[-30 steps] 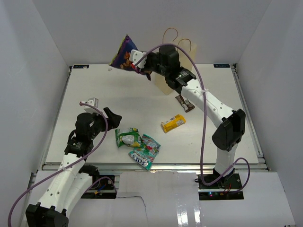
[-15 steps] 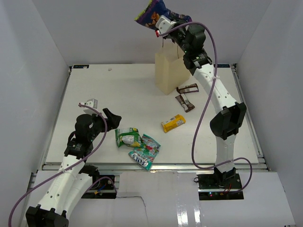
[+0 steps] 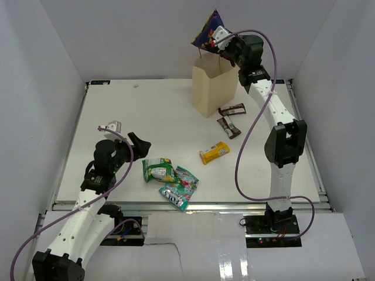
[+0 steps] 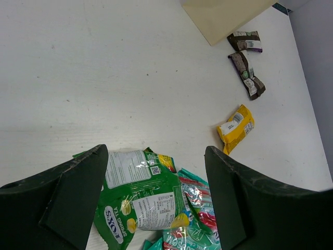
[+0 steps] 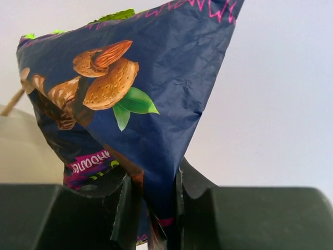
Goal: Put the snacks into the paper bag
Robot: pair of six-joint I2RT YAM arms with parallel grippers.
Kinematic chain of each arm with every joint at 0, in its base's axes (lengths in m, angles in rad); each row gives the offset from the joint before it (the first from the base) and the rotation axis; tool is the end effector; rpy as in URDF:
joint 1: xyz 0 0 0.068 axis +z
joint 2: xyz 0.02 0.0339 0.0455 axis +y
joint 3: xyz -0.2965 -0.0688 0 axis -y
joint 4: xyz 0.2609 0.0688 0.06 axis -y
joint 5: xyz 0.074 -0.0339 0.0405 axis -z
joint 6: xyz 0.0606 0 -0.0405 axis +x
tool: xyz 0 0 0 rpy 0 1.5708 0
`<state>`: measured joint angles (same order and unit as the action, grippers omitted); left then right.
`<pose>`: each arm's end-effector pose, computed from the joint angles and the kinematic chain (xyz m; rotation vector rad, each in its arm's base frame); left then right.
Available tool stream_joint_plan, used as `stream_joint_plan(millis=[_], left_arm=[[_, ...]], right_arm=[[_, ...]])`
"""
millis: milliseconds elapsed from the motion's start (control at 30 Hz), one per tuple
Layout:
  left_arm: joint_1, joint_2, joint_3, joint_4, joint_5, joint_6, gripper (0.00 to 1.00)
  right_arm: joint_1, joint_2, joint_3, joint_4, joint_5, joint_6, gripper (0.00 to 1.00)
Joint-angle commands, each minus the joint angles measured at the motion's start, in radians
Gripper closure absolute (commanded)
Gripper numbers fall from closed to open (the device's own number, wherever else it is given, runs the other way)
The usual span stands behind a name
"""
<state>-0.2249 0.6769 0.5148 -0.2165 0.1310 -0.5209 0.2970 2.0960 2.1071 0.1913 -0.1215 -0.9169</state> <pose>0.1743 -0.0480 0.2668 -0.2064 1.9866 -0.6150 0.5336 0.1710 0.4599 -0.8714 1.0745 -0.4360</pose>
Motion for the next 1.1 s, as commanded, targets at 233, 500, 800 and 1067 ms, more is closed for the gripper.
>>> stream_joint_plan(millis=[233, 500, 800, 1067], left_arm=[[-0.001, -0.003, -0.015, 0.031, 0.018, -0.01, 0.14], [-0.001, -0.014, -0.021, 0.028, 0.016, -0.016, 0.14], [-0.001, -0.016, -0.022, 0.02, 0.013, -0.014, 0.14], [-0.001, 0.001, -0.019, 0.025, 0.016, -0.013, 0.14]], right_arm=[[-0.079, -0.183, -0.03, 0.292, -0.148, 0.234, 0.92], [-0.117, -0.149, -0.065, 0.364, -0.248, 0.28, 0.92], [-0.117, -0.11, -0.084, 0.422, -0.322, 0.299, 0.92], [-0.119, -0.065, -0.072, 0.551, -0.38, 0.245, 0.92]])
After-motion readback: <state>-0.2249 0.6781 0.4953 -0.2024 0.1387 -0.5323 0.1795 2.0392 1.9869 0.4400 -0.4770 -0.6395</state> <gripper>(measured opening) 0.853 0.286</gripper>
